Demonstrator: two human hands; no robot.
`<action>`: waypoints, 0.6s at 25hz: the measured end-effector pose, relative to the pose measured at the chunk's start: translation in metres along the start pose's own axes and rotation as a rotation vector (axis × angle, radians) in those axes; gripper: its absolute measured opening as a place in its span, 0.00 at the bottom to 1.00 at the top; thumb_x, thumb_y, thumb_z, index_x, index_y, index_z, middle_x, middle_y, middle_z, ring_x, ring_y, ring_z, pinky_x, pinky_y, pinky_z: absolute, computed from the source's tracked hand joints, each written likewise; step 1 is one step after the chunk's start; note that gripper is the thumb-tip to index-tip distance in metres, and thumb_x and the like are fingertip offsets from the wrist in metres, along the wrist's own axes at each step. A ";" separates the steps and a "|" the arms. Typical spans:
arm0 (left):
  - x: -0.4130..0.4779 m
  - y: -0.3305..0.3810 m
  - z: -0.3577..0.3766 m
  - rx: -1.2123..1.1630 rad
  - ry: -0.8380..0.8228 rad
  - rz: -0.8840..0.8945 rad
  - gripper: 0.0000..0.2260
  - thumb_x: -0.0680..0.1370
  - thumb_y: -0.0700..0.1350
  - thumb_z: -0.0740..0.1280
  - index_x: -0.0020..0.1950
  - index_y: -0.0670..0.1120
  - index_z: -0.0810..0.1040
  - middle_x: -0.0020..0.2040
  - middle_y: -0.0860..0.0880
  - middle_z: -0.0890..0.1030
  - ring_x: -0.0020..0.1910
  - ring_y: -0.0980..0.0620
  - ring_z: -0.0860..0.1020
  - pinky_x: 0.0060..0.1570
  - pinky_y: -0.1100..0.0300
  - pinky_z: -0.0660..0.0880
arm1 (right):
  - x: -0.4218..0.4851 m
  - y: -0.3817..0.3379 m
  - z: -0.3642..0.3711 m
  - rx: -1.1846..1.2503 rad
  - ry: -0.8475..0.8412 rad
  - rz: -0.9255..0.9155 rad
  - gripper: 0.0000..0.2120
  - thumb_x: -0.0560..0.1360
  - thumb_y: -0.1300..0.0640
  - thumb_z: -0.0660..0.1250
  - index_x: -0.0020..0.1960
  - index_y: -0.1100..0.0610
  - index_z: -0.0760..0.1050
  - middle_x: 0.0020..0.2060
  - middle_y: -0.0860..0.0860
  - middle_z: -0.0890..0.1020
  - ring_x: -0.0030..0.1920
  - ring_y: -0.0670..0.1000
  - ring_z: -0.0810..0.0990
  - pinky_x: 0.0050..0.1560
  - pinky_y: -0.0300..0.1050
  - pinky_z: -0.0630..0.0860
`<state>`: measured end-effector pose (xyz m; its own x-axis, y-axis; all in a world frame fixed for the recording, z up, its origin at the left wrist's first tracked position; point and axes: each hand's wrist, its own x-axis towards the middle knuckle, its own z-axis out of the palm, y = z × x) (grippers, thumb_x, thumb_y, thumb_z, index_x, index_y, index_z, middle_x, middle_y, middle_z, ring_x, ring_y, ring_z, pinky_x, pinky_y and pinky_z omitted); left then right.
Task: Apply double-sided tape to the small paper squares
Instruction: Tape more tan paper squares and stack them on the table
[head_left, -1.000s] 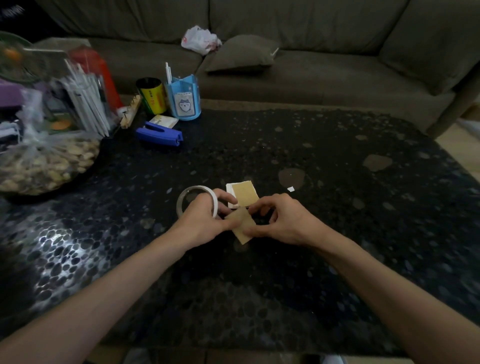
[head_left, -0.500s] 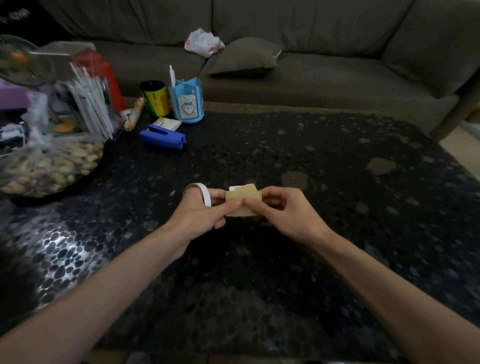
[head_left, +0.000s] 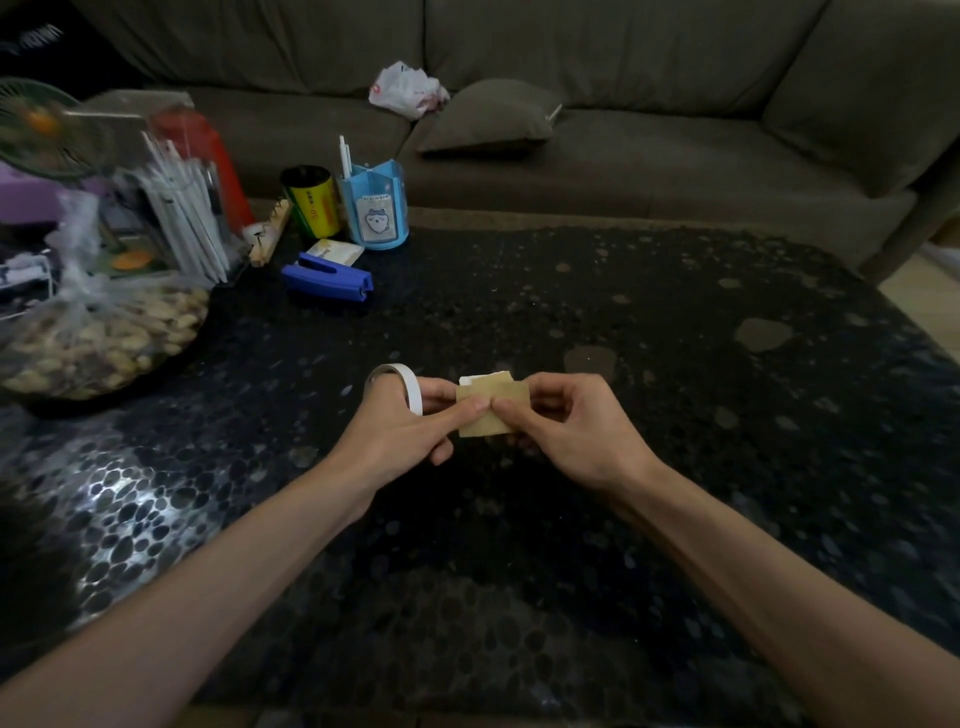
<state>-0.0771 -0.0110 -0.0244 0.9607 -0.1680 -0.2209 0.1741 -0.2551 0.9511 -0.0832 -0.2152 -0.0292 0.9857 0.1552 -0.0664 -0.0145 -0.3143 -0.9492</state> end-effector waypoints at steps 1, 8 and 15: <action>0.001 0.000 0.000 0.007 0.012 0.010 0.09 0.78 0.51 0.74 0.54 0.48 0.86 0.39 0.50 0.85 0.28 0.57 0.73 0.29 0.68 0.71 | 0.000 0.000 0.000 -0.006 0.004 -0.001 0.06 0.80 0.54 0.73 0.55 0.54 0.86 0.45 0.46 0.88 0.46 0.44 0.87 0.45 0.37 0.80; -0.001 0.000 -0.001 0.054 -0.007 0.021 0.09 0.79 0.51 0.73 0.56 0.48 0.85 0.41 0.47 0.86 0.28 0.57 0.74 0.31 0.68 0.72 | -0.001 -0.002 0.001 0.037 0.019 0.032 0.08 0.79 0.55 0.73 0.57 0.55 0.86 0.45 0.47 0.89 0.45 0.42 0.87 0.43 0.33 0.79; 0.001 -0.001 -0.002 0.004 0.024 0.004 0.11 0.78 0.50 0.75 0.56 0.46 0.84 0.45 0.46 0.87 0.28 0.56 0.74 0.31 0.67 0.72 | -0.003 -0.004 0.002 0.075 0.033 0.053 0.07 0.79 0.56 0.73 0.55 0.57 0.86 0.43 0.51 0.89 0.40 0.43 0.86 0.41 0.33 0.79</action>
<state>-0.0757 -0.0092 -0.0255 0.9664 -0.1457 -0.2119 0.1696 -0.2585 0.9510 -0.0861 -0.2125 -0.0258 0.9882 0.1086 -0.1083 -0.0783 -0.2500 -0.9651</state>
